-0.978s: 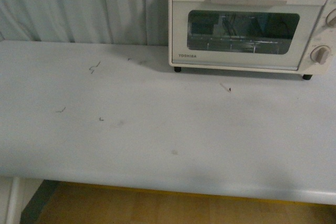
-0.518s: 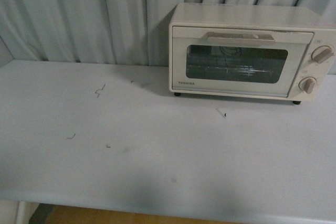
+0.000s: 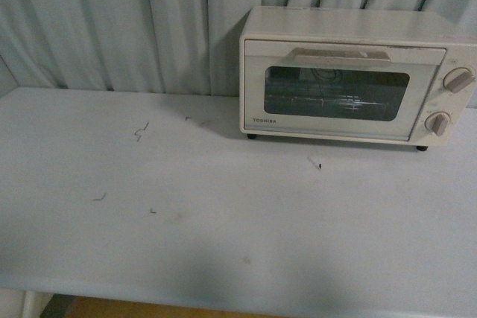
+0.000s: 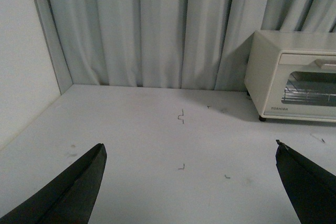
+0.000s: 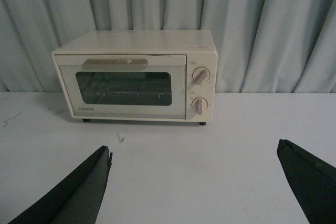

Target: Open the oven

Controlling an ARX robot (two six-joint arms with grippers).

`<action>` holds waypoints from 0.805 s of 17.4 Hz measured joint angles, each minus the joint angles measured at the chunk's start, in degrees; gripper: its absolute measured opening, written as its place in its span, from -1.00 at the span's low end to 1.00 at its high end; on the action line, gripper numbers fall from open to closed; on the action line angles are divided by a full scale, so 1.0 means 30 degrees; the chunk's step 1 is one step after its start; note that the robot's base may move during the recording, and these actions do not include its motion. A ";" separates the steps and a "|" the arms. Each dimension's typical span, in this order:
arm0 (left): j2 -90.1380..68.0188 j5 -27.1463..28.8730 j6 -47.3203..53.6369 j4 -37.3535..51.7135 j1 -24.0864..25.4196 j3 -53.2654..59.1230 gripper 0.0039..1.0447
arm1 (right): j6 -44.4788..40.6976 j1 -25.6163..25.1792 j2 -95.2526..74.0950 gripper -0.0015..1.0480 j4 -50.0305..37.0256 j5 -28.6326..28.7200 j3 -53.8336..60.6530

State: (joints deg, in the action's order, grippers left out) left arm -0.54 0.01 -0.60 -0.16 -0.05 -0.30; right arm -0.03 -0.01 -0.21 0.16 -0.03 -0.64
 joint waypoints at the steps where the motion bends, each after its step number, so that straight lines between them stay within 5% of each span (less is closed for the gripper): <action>1: 0.0000 0.0000 0.0000 -0.0015 0.0000 0.0000 0.88 | 0.0000 0.0000 0.0000 0.87 0.0022 0.0000 0.0000; 14: 0.0000 0.0000 0.0000 -0.0015 0.0000 0.0000 0.88 | -0.0007 0.0000 0.0000 0.87 0.0036 0.0000 0.0000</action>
State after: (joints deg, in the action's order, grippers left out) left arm -0.54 0.01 -0.60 -0.21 -0.05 -0.30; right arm -0.05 -0.01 -0.21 0.27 -0.03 -0.64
